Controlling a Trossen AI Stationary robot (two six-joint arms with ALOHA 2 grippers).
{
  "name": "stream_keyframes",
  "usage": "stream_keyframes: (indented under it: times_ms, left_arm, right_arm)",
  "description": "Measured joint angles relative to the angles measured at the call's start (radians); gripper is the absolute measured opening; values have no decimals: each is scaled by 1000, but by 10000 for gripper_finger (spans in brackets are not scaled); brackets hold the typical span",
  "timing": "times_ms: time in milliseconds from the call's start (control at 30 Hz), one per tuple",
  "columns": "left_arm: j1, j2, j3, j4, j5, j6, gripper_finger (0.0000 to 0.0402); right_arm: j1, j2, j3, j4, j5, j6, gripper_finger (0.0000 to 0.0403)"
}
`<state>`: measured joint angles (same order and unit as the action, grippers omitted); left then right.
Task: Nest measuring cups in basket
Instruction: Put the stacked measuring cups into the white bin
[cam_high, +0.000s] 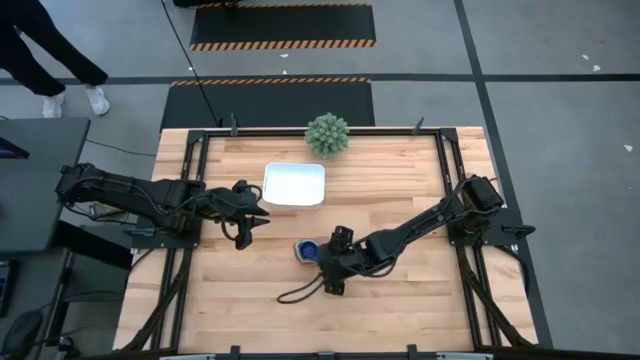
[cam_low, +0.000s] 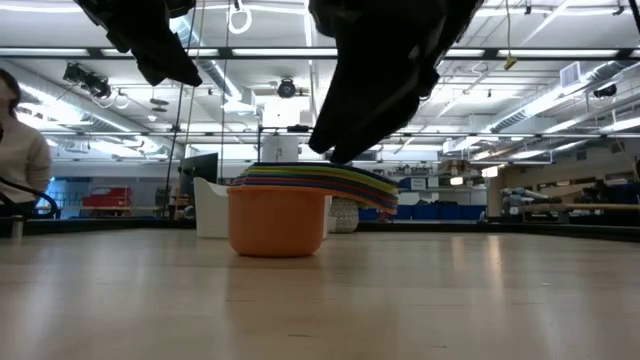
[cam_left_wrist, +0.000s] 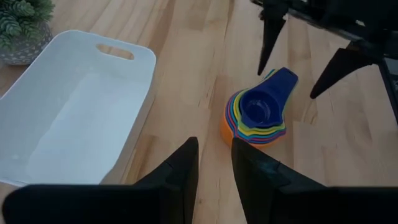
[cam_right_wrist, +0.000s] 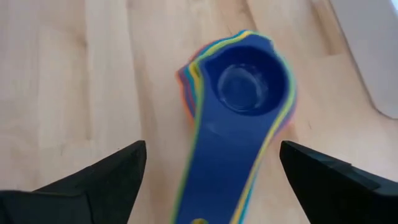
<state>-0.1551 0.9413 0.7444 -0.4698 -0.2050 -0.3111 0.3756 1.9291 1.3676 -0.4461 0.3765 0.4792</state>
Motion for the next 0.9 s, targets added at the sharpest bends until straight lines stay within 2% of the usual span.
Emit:
stream_keyframes:
  times_ms: [367,500,600,900]
  left_arm:
    - [1,0,0,0,0,1,103]
    - [1,0,0,0,0,2,103]
    - [0,0,0,0,-6,0,103]
    - [1,0,0,13,-22,-11,103]
  right_arm:
    - [17,-210,-303,383,2,-27,374]
    - [16,-222,-395,460,-8,-36,374]
    - [10,-211,-412,495,-39,-37,377]
    - [7,-131,-344,475,-21,-117,387]
